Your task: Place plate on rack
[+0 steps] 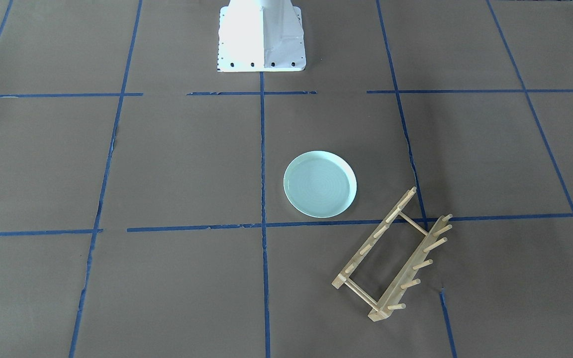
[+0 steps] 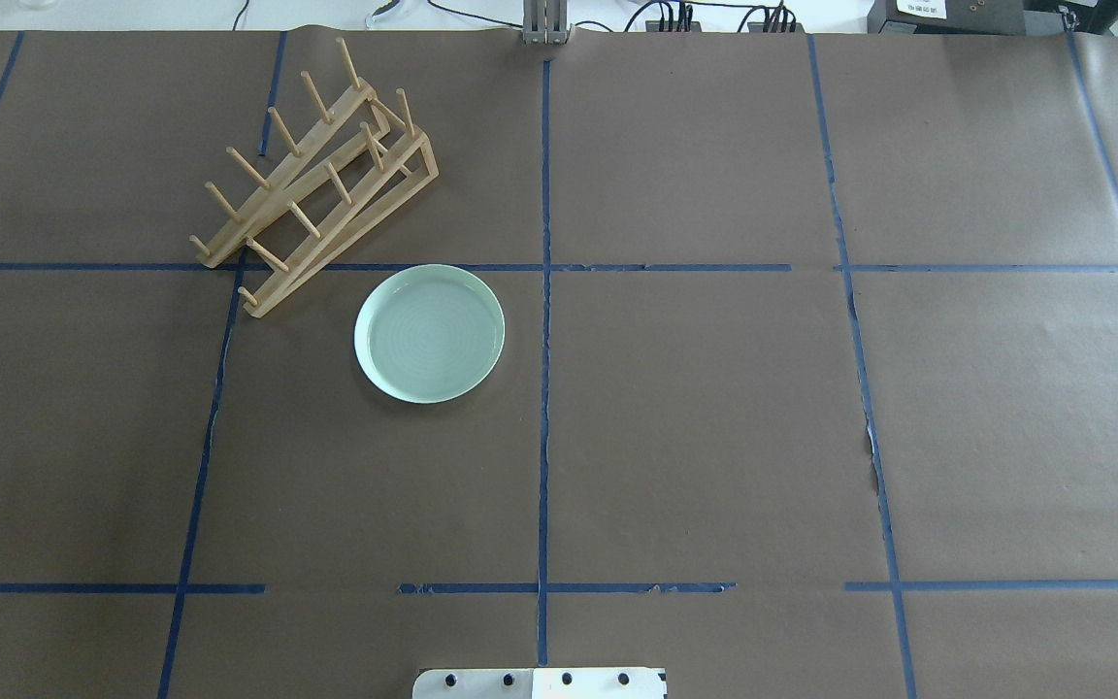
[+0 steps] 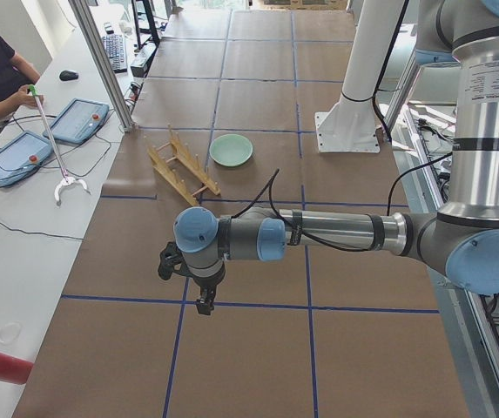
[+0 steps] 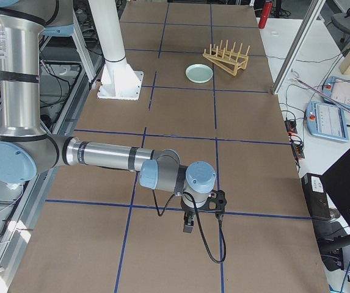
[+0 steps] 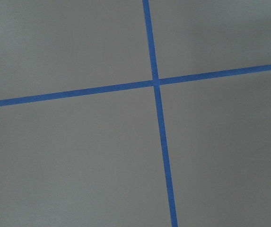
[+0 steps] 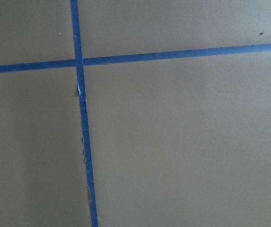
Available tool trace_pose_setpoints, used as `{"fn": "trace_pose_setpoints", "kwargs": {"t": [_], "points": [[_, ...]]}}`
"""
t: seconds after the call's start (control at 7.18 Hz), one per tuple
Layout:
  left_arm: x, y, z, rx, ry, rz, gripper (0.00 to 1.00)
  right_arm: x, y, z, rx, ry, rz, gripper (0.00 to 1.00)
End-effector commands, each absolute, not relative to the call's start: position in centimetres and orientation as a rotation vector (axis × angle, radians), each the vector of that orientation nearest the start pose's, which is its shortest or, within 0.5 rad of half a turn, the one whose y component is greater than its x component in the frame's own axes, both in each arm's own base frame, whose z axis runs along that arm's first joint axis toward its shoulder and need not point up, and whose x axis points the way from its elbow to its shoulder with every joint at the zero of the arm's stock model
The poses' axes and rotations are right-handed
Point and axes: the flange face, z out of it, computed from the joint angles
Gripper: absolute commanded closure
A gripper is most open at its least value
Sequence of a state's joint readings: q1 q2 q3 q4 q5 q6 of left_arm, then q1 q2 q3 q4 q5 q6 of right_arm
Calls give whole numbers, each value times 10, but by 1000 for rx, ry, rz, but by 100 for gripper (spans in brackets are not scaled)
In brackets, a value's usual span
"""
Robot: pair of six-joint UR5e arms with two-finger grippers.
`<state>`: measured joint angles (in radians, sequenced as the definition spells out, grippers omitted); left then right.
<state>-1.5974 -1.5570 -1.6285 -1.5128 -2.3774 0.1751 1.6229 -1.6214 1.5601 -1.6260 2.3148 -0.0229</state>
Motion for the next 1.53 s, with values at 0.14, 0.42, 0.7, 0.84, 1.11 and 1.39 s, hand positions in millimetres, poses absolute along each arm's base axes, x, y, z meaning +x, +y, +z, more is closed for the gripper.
{"fn": "trace_pose_setpoints", "kwargs": {"t": [0.14,0.42,0.7,0.84,1.11,1.39], "points": [[-71,-504,613,116,811,155,0,90,-457,695,-82,-747,72,0],[-45,-553,524,183,820,147,0,90,-456,695,-84,-747,73,0],[23,-580,391,201,859,108,0,90,-456,695,-83,-747,71,0],[69,-584,343,195,893,101,0,90,-456,695,-84,-747,73,0],[165,-584,263,151,952,84,0,90,-457,695,-82,-747,71,0],[241,-563,219,124,970,52,0,90,-457,695,-82,-747,72,0]]}}
